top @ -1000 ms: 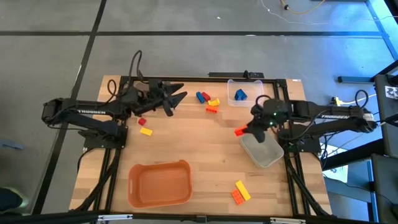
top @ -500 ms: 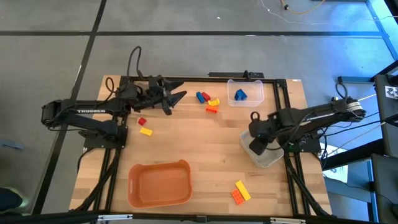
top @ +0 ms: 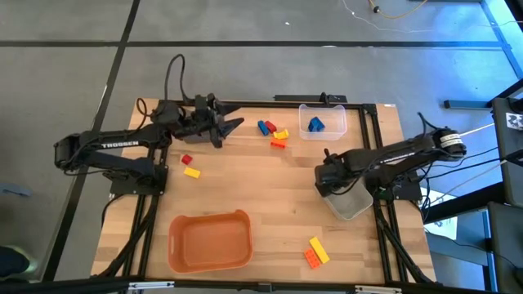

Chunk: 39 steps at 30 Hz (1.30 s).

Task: Sort & place blocks by color
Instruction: Put the middle orange game piece into the gray bin, then put the bottom orange game piece into the gray bin

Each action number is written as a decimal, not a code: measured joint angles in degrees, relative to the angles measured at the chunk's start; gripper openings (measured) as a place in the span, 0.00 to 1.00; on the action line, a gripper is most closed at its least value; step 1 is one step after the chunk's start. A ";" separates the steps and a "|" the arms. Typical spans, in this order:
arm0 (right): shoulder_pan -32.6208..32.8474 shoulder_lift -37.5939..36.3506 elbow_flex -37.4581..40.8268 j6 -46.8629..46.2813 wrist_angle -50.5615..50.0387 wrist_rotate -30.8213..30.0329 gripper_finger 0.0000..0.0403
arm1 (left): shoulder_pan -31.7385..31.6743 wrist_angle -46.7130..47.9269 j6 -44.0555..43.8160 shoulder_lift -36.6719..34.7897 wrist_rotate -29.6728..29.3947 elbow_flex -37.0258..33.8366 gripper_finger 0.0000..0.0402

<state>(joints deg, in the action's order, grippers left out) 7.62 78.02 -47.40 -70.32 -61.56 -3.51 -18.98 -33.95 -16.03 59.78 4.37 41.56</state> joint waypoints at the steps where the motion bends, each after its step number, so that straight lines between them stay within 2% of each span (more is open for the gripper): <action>1: 0.00 0.45 0.00 0.00 0.37 0.02 0.27 | -0.18 0.01 -0.03 0.01 0.05 0.00 0.66; 7: 0.00 0.87 0.04 0.78 0.52 0.17 0.42 | -0.68 0.01 -0.24 -0.62 0.08 0.00 0.66; 11: -0.37 -1.07 -0.11 4.67 -0.63 3.17 0.49 | -0.80 0.07 -0.24 -0.62 -0.34 0.00 0.66; 16: -0.70 -6.59 -4.51 12.24 -7.00 4.87 0.58 | -1.05 0.03 -0.26 -0.71 -0.49 0.00 0.66; 18: -1.12 -9.67 -6.21 15.21 -6.25 5.57 0.59 | -1.03 0.01 -0.26 -0.71 -0.52 0.00 0.66; 21: -2.28 -13.85 -7.63 21.88 0.58 12.48 0.60 | -1.03 0.01 -0.38 -0.71 -0.71 0.00 0.66; 24: -2.80 -16.87 -7.85 27.41 12.59 18.61 0.59 | -1.03 0.01 -0.64 -0.71 -0.77 0.00 0.66; 27: -3.17 -17.65 -7.85 32.79 24.15 19.52 0.59 | -1.03 0.01 -4.26 -0.71 0.62 0.00 0.66; 33: -5.35 -15.61 -7.85 43.91 41.70 16.83 0.59 | -0.17 0.01 -14.89 -0.71 11.32 0.00 0.66; 35: -6.54 -14.90 -7.86 45.52 44.27 16.64 0.59 | 0.99 0.23 -15.58 -0.71 11.59 0.00 0.66; 39: -8.85 -14.32 -7.85 46.72 43.92 18.85 0.59 | 3.06 0.52 -14.26 -0.71 7.72 0.00 0.66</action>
<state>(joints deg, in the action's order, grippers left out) -1.23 63.70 -55.24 -23.60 -17.64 15.34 -15.93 -33.43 -30.29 59.07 12.09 41.56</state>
